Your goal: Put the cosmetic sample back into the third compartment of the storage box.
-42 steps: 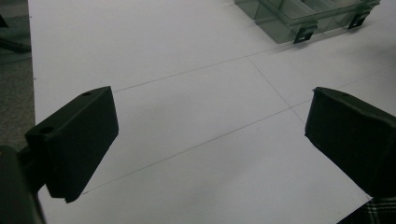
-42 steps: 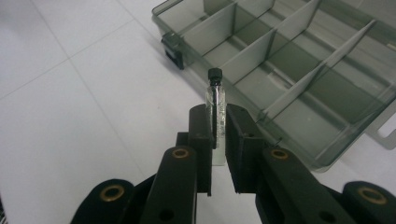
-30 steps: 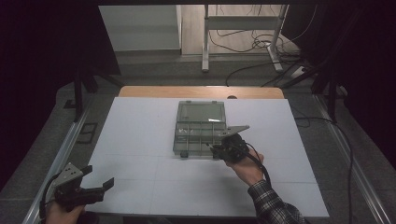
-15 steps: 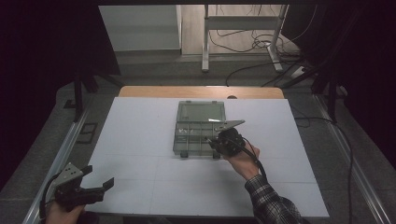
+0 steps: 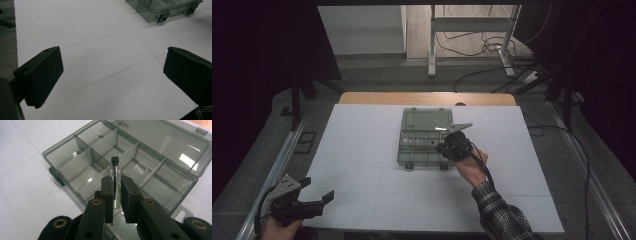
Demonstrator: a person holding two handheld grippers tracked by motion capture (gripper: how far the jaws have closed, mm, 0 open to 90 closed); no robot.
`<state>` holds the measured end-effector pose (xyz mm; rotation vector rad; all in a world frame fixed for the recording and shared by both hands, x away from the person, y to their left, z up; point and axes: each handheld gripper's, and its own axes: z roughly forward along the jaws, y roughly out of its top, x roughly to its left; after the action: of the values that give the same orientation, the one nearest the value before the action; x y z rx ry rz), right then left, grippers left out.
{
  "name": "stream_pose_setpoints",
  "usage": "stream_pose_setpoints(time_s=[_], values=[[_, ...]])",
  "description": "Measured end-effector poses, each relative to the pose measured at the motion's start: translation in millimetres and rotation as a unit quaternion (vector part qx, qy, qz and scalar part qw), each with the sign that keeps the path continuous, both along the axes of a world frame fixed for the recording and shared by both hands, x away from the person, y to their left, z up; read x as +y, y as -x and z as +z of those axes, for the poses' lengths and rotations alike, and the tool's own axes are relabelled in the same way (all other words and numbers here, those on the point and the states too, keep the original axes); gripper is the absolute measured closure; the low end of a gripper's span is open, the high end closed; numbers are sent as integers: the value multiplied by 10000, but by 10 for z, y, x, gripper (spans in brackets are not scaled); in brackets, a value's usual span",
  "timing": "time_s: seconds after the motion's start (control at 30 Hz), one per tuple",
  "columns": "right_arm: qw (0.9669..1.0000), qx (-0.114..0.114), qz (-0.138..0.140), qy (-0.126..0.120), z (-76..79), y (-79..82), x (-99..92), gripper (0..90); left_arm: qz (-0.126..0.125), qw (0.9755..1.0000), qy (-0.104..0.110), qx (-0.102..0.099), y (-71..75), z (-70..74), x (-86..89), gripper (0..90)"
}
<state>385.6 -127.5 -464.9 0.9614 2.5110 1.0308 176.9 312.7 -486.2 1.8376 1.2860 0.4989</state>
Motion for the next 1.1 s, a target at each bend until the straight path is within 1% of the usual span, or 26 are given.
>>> stream_pose_setpoints(time_s=[0.07,0.43,0.5,0.53,0.63,0.77,1.1], values=[[10000,-3,-13,-3,-4,-15,6,810,1,10000,2,1,0,0,0,31],[9998,-45,-170,25,-63,-218,60,809,1,10000,4,4,-1,0,0,31],[9998,-53,-187,39,-65,-230,64,809,-2,10000,3,4,-2,0,0,32],[9998,-62,-192,14,-70,-257,74,809,-2,10000,6,6,-3,0,0,32],[9998,-62,-212,29,-74,-282,87,809,-2,10000,8,6,-4,0,0,31],[9996,-120,-248,19,-98,-345,116,809,-3,10000,9,7,-3,-1,0,32],[9995,-129,-297,56,-162,-438,175,808,-8,10000,13,14,-6,-2,-1,32]])
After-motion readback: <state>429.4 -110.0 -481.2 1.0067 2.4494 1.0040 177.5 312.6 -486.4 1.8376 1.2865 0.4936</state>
